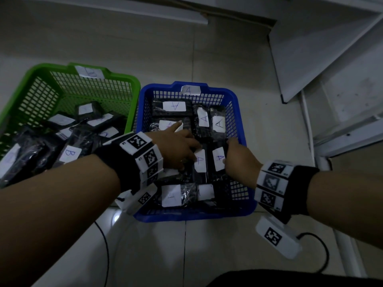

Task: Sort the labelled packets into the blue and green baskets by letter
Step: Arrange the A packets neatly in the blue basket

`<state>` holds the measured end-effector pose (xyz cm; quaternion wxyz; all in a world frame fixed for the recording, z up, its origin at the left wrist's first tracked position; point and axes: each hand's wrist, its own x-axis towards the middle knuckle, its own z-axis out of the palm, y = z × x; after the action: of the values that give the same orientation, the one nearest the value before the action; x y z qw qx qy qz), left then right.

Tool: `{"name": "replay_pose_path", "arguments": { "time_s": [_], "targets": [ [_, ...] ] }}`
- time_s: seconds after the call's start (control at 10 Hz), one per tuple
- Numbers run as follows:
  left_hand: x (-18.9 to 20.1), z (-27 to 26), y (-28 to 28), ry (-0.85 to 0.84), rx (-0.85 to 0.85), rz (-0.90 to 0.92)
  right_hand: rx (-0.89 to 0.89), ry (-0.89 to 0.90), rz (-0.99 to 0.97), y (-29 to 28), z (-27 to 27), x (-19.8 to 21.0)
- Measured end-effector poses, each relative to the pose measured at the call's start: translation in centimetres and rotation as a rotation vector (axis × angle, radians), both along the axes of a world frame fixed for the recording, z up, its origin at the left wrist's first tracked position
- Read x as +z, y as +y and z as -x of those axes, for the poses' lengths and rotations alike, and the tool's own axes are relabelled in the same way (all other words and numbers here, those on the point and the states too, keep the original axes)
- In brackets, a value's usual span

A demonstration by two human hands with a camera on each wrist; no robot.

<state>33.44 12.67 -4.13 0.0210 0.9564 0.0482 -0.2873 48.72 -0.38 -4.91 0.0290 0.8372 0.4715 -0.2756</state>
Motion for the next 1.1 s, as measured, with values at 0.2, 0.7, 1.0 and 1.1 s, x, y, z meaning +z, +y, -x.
{"name": "replay_pose_path", "arguments": {
  "time_s": [0.2, 0.7, 1.0, 1.1],
  "targets": [
    [-0.3, 0.0, -0.2, -0.032, -0.046, 0.062, 0.291, -0.246, -0.033, -1.1, 0.6, -0.9],
    [-0.1, 0.7, 1.1, -0.088, 0.031, 0.131, 0.745, -0.288, 0.081, -1.6, 0.0, -1.5],
    [1.1, 2.6, 3.1, -0.076, 0.251, 0.035, 0.54, 0.061, 0.06, 1.0, 3.1, 1.7],
    [1.2, 3.6, 3.7, -0.035, 0.274, 0.011, 0.305, 0.378, 0.275, 1.0, 5.4, 1.4]
  ]
}}
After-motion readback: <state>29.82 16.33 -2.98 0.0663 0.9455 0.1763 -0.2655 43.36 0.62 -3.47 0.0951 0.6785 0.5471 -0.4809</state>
